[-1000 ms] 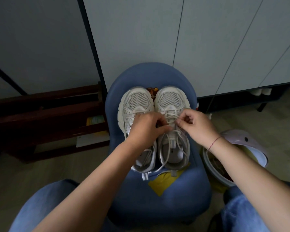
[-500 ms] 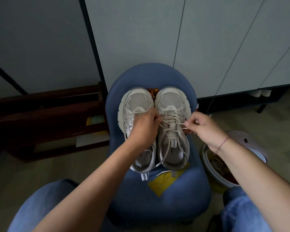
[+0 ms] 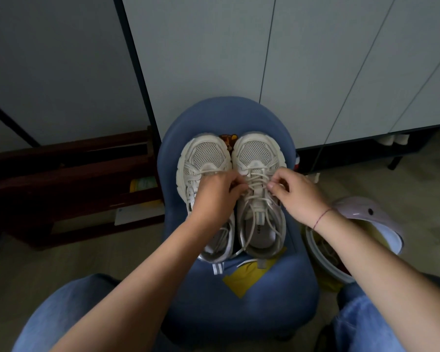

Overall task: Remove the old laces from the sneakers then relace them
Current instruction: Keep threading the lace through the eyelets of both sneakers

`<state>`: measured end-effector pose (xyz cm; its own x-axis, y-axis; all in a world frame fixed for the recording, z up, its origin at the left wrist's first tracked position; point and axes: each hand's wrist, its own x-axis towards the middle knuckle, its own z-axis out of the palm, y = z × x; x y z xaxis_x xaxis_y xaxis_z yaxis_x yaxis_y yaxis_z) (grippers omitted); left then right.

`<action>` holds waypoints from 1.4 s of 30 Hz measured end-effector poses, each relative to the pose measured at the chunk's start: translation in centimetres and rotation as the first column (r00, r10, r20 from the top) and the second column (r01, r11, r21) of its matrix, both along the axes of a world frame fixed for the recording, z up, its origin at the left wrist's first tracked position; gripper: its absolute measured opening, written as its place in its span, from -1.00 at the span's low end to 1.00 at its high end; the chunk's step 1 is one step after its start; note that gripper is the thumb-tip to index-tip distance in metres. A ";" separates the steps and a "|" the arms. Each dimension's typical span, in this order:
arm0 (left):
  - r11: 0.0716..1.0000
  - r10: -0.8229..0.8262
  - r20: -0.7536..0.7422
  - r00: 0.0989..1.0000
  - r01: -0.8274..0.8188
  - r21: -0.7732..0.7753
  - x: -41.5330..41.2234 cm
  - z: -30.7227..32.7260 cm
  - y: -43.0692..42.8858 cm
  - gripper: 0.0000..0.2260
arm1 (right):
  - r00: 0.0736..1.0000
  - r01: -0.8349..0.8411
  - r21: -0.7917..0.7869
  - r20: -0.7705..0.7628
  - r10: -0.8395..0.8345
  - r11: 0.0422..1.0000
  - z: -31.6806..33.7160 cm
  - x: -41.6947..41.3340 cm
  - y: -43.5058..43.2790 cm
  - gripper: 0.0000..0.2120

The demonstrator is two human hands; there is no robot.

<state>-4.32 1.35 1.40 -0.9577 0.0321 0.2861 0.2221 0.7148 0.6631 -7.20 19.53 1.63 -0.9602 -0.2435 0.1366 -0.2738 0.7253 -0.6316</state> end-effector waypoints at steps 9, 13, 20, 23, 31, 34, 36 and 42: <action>0.995 -0.034 0.043 0.998 0.030 0.093 -0.2 0.1 -0.6 -0.87 | 0.995 0.087 -0.219 -0.025 -0.095 0.972 -0.3 -0.2 1.1 -0.81; 0.988 -0.055 0.080 0.995 0.043 0.146 0.0 0.8 -1.0 -0.72 | 0.962 -0.085 -0.108 -0.268 0.053 0.991 1.2 1.6 -0.2 -0.87; 0.984 -0.058 0.120 0.991 0.036 0.177 -0.1 1.2 -1.1 -0.67 | 0.929 -0.008 0.059 -0.370 0.030 0.998 0.1 2.8 -1.9 -0.80; 0.985 -0.061 0.133 0.989 0.038 0.169 -0.3 1.2 -1.2 -0.65 | 0.939 0.018 0.101 -0.343 0.018 0.995 -0.5 3.4 -2.0 -0.82; 0.984 -0.073 0.156 0.985 0.045 0.173 -0.1 1.4 -1.2 -0.67 | 0.950 -0.032 0.036 -0.309 0.041 0.999 -0.4 2.5 -1.8 -0.89; 0.986 -0.091 0.078 0.993 0.079 0.146 0.0 1.0 -1.0 -0.82 | 0.949 0.042 -0.020 -0.313 -0.046 0.999 -0.2 2.5 -1.4 -0.82; 0.990 -0.122 -0.037 0.992 0.124 0.062 0.1 0.3 -0.7 -0.81 | 0.955 0.051 -0.068 -0.289 -0.068 0.996 0.0 2.3 -0.7 -0.78; 0.970 -0.113 -0.079 0.990 0.093 -0.226 0.6 -0.2 -0.3 -0.77 | 0.966 -0.045 0.028 -0.254 0.051 0.999 -0.2 2.9 -0.3 -0.78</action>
<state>-3.69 1.06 1.20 -0.9163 0.2016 0.3460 0.3540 0.8118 0.4644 -4.33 19.20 1.39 -0.8815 -0.2942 0.3694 -0.4586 0.7200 -0.5209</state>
